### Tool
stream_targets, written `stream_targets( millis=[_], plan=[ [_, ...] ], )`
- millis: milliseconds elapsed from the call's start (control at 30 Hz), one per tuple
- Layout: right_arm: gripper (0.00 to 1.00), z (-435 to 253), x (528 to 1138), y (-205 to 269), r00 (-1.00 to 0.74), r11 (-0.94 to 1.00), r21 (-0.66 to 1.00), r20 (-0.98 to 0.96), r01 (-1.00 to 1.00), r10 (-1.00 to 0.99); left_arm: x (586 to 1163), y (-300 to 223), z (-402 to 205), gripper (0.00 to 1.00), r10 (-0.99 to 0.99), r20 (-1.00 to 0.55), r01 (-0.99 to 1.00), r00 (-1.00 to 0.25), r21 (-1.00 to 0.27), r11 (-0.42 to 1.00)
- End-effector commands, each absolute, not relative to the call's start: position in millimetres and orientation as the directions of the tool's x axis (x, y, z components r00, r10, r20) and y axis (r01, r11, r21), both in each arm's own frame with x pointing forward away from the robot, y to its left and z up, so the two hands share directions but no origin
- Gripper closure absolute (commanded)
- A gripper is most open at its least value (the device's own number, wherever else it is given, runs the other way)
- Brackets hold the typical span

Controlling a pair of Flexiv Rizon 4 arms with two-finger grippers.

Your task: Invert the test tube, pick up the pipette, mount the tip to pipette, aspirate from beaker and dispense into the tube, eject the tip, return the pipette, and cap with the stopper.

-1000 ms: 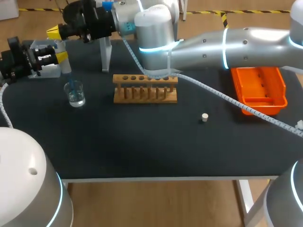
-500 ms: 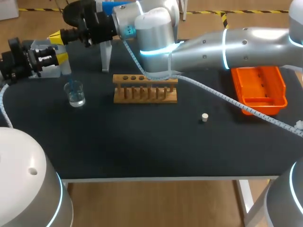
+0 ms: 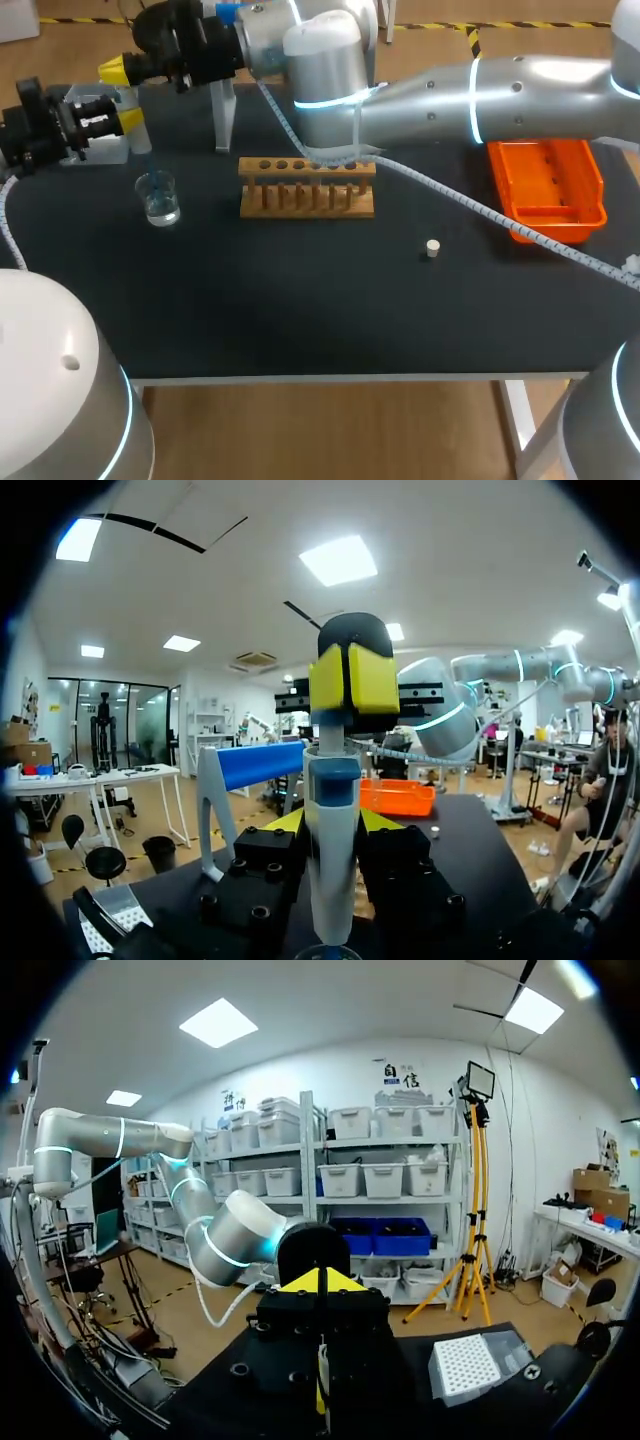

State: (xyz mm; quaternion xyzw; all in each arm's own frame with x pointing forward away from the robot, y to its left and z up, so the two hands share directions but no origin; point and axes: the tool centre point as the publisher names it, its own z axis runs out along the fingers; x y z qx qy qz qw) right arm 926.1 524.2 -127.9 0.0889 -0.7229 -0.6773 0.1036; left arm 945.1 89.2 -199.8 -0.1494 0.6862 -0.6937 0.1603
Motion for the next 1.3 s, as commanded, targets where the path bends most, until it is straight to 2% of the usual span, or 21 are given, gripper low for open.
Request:
stream_targets(
  millis=[33,67,100,133,300,600,1000,1300],
  plan=[
    [1.00,-108,926,518,-0.966,0.061,0.998,0.008,-0.008,-0.259,945,90,-198,1.00,-0.427,-0.012,0.016,-0.904,-1.000,-0.005],
    [0.80,-103,926,516,-0.967,0.061,0.998,0.000,-0.016,-0.256,945,90,-198,1.00,-0.427,-0.012,0.016,-0.904,-1.000,-0.005],
    [0.52,-98,926,513,-0.968,0.059,0.998,-0.010,-0.025,-0.249,945,90,-198,1.00,-0.427,-0.012,0.016,-0.904,-1.000,-0.005],
    [0.00,-92,926,508,-0.969,0.056,0.998,-0.014,-0.028,-0.247,945,90,-198,1.00,-0.427,-0.012,0.016,-0.904,-1.000,-0.005],
    [0.00,-75,929,485,-0.974,0.067,0.996,-0.044,-0.060,-0.224,945,90,-198,1.00,-0.427,-0.012,0.016,-0.904,-1.000,-0.005],
    [0.00,-67,941,413,-0.986,0.158,0.982,-0.080,-0.104,-0.147,945,90,-198,1.00,-0.427,-0.012,0.016,-0.904,-1.000,-0.005],
    [0.00,-99,940,313,-0.988,0.306,0.942,-0.104,-0.135,-0.118,945,90,-198,1.00,-0.427,-0.012,0.016,-0.904,-1.000,-0.005],
    [0.00,-127,951,258,-0.995,0.360,0.928,-0.087,-0.102,-0.057,945,90,-198,1.00,-0.427,-0.012,0.016,-0.904,-1.000,-0.005]
  ],
)
